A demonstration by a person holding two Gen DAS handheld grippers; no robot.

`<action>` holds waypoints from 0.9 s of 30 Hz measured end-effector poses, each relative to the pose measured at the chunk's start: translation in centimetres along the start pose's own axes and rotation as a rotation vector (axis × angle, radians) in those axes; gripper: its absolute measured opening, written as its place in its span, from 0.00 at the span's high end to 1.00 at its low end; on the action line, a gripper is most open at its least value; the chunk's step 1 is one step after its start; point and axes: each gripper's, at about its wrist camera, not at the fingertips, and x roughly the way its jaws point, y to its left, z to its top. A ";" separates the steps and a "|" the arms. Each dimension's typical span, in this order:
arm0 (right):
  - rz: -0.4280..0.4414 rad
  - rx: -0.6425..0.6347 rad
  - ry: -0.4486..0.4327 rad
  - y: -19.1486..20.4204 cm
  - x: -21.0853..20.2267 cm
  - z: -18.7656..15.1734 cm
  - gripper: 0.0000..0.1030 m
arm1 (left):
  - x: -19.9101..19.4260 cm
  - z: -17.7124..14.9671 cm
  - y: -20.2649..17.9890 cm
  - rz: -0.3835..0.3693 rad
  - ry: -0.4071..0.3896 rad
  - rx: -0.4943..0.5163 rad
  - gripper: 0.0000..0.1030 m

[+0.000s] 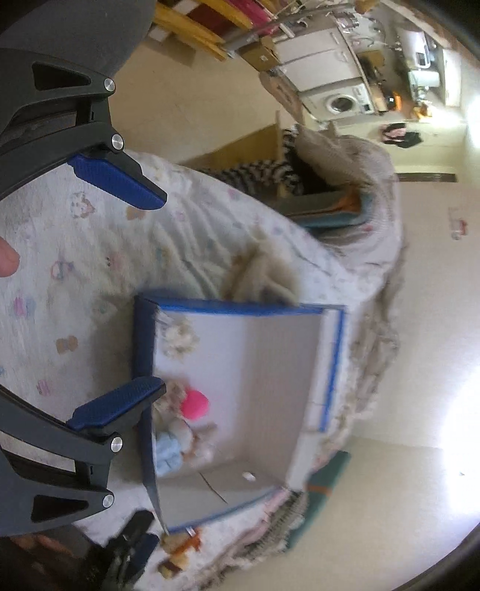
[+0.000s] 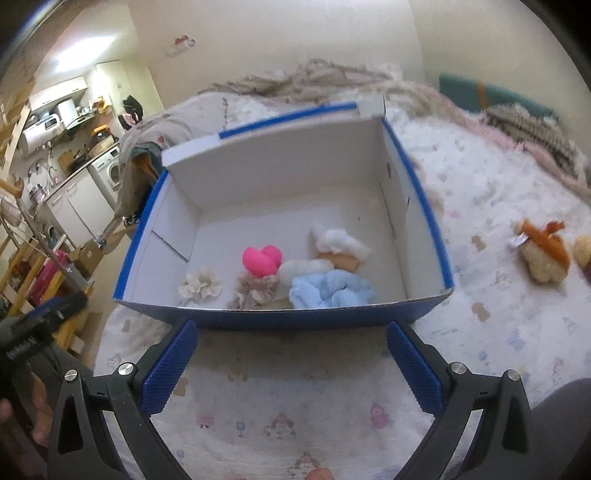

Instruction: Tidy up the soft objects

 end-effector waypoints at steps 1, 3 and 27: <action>-0.010 -0.017 -0.026 0.4 -0.6 -0.2 0.00 | -0.8 0.1 -0.1 0.002 -0.031 0.003 0.12; -0.031 -0.047 -0.092 0.9 -2.0 -0.5 0.00 | -2.1 0.1 -0.3 0.008 -0.082 0.023 0.12; -0.127 -0.147 -0.257 3.0 -5.2 -1.4 0.00 | -3.5 -1.3 -2.1 0.040 -0.154 0.114 0.01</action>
